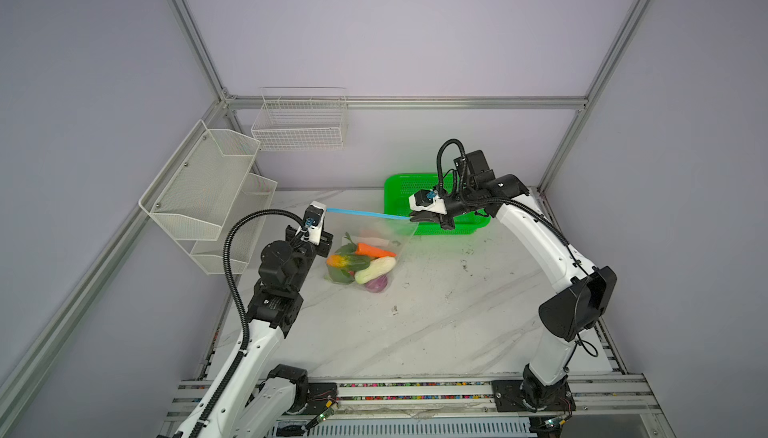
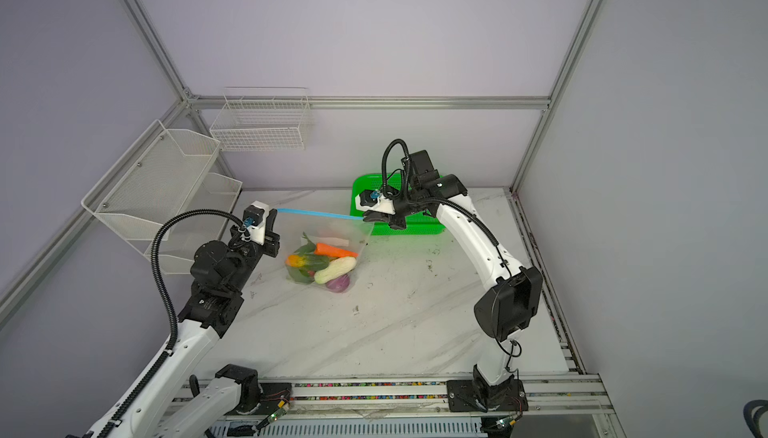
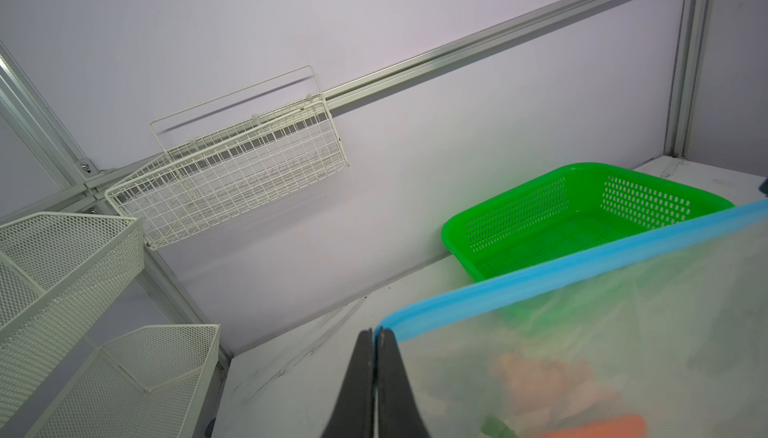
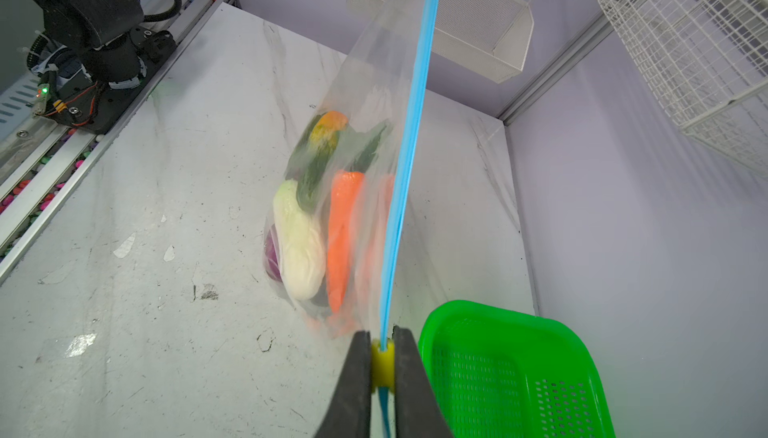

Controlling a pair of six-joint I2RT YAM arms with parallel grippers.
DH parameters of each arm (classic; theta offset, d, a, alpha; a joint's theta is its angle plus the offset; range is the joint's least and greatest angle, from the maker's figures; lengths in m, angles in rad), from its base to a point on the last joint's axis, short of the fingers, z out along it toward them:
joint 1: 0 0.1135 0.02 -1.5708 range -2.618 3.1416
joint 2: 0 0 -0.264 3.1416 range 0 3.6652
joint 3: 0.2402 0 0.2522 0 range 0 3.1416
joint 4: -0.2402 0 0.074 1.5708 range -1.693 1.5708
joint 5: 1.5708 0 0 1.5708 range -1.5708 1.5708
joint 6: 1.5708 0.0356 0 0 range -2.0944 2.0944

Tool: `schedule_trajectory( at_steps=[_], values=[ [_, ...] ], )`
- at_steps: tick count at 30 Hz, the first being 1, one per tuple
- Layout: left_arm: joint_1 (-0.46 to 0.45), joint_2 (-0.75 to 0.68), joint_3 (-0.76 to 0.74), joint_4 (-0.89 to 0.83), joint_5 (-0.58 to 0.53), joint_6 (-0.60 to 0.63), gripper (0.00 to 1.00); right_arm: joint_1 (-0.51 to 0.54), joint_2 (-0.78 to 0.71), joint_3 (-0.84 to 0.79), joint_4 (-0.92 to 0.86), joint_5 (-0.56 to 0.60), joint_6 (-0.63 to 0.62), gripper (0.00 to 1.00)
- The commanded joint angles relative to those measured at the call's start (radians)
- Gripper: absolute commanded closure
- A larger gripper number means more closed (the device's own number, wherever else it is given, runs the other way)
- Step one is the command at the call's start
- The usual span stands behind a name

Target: Place the food in the zip-top bag and seal the zipper

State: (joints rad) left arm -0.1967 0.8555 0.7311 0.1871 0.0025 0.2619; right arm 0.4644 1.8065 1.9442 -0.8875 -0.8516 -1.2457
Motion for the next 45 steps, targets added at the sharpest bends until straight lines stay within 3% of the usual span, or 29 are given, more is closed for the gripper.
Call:
schedule_trajectory(
  at_steps=[1,18,22,24,27,30,36,45],
  values=[
    [0.026,-0.023,-0.030,0.084,-0.072,-0.012,1.00,-0.030,-0.046,-0.016,-0.041,-0.016,-0.007,0.93],
    [0.031,-0.015,-0.016,0.091,-0.050,-0.017,1.00,-0.051,-0.075,-0.054,-0.029,-0.023,-0.008,0.92],
    [0.031,-0.015,-0.013,0.091,0.006,-0.018,1.00,-0.051,-0.087,-0.067,0.003,-0.033,0.027,0.90],
    [0.031,-0.020,-0.010,0.088,0.093,-0.006,1.00,-0.038,-0.102,-0.085,0.035,-0.044,0.042,0.81],
    [0.030,-0.036,-0.012,0.100,0.210,-0.007,1.00,0.011,-0.147,-0.153,0.157,-0.016,0.127,0.54],
    [0.030,-0.056,-0.013,0.112,0.279,-0.009,1.00,0.056,-0.171,-0.187,0.255,0.018,0.192,0.41],
    [0.030,-0.075,-0.016,0.120,0.395,-0.004,1.00,0.142,-0.031,0.014,0.168,0.081,0.244,0.41],
    [0.030,-0.100,-0.035,0.125,0.405,0.010,1.00,0.199,0.142,0.269,0.036,0.102,0.235,0.42]
  ],
)
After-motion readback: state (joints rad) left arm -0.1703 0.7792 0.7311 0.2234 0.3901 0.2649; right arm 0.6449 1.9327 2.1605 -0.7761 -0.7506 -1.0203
